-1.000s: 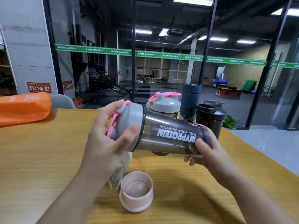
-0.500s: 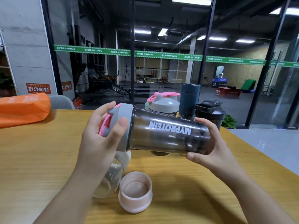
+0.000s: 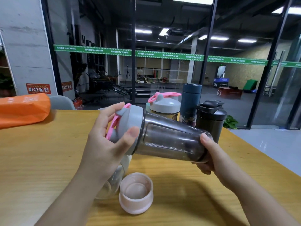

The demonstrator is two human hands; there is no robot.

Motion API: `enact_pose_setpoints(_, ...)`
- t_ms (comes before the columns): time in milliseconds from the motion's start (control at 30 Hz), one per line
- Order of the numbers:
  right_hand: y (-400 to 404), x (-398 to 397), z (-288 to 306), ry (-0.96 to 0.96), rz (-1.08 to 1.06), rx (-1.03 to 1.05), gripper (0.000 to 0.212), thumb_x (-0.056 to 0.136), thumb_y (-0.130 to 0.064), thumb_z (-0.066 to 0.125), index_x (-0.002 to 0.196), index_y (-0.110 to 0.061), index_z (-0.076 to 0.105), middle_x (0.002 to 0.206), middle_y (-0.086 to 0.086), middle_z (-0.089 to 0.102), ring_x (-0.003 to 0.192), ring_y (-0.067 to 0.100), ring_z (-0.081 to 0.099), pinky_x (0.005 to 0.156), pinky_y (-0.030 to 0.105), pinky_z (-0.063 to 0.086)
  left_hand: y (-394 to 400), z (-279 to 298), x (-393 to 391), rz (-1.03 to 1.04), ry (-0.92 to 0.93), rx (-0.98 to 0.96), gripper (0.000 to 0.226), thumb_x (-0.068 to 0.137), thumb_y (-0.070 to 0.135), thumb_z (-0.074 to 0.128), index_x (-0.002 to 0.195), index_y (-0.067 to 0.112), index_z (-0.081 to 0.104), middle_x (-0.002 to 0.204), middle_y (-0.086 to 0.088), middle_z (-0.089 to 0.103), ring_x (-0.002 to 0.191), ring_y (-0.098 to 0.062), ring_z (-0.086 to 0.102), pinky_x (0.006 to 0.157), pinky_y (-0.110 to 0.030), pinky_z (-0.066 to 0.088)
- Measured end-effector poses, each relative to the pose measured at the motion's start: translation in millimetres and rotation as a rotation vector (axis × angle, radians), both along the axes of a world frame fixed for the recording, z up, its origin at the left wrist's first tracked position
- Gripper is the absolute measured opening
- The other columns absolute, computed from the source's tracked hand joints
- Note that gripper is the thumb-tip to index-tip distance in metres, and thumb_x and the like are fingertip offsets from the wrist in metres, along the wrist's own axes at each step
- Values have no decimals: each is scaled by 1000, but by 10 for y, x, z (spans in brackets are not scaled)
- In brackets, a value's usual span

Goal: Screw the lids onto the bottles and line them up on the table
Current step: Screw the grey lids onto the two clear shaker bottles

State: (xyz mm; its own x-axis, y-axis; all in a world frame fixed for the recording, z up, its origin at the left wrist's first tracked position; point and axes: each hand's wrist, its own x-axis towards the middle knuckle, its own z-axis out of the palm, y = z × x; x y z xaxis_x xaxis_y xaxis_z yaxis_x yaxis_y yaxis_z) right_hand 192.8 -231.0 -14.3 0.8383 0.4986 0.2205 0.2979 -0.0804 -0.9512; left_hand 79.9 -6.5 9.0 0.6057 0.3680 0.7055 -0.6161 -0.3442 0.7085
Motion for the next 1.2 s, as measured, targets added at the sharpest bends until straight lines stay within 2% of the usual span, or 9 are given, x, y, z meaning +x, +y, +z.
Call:
enact_pose_setpoints(133,-1,-4,19,157,68,-60,84,62,-81,41,97,-7,59,60,10,48,43,14,25,43,24,24,-2,3,-12,-2,11,59,45,58,53,68,100,63,55,106,27,63,98,4,62,74,-7,47)
enact_pose_setpoints(333,11,-2,26,203,78,-138,93,64,-84,37,105,-3,59,61,9,51,45,16,30,43,23,30,-1,11,-12,19,11,84,44,58,55,67,98,67,54,104,34,61,99,6,60,77,-7,46)
enact_pose_setpoints(533,128,-63,51,222,21,2,74,80,-66,29,121,-7,52,59,12,61,44,25,47,46,30,42,-9,16,-18,37,-21,77,43,62,53,67,102,60,55,111,30,61,103,5,60,79,-7,46)
enact_pose_setpoints(633,158,-76,45,104,-48,161,54,87,-50,54,132,-23,40,102,18,67,55,34,63,47,34,48,-8,6,-8,64,-19,42,45,61,55,66,105,56,55,110,30,62,103,6,59,80,-7,45)
enact_pose_setpoints(767,89,-94,-24,-228,-100,89,81,59,-57,65,130,-57,27,122,-3,58,86,18,69,67,33,58,18,-1,9,78,-29,-37,47,61,56,66,107,50,56,111,25,64,104,5,60,80,-9,45)
enact_pose_setpoints(867,65,-100,-45,-320,-82,11,91,54,-59,72,129,-67,22,133,-9,50,108,16,61,92,40,52,19,1,8,96,-24,-55,46,62,57,65,107,49,57,109,25,65,102,5,61,79,-9,46)
enact_pose_setpoints(933,69,-104,-52,-328,-75,-34,96,52,-61,75,129,-67,19,140,-13,43,119,11,54,99,38,47,17,2,6,103,-18,-61,46,62,56,65,106,48,58,108,27,65,100,5,62,78,-8,46)
enact_pose_setpoints(1067,87,-110,-47,-325,-13,10,99,58,-37,88,130,-60,23,131,-14,51,107,1,62,83,20,54,4,19,2,104,-23,-89,47,60,56,64,106,46,57,98,33,64,92,8,63,70,-5,46)
enact_pose_setpoints(1200,68,-92,-35,-325,-18,71,91,53,-27,82,125,-56,35,111,-15,65,98,10,68,77,28,56,6,26,-10,109,-22,-106,50,60,57,62,107,43,57,93,35,64,88,9,63,65,-4,45)
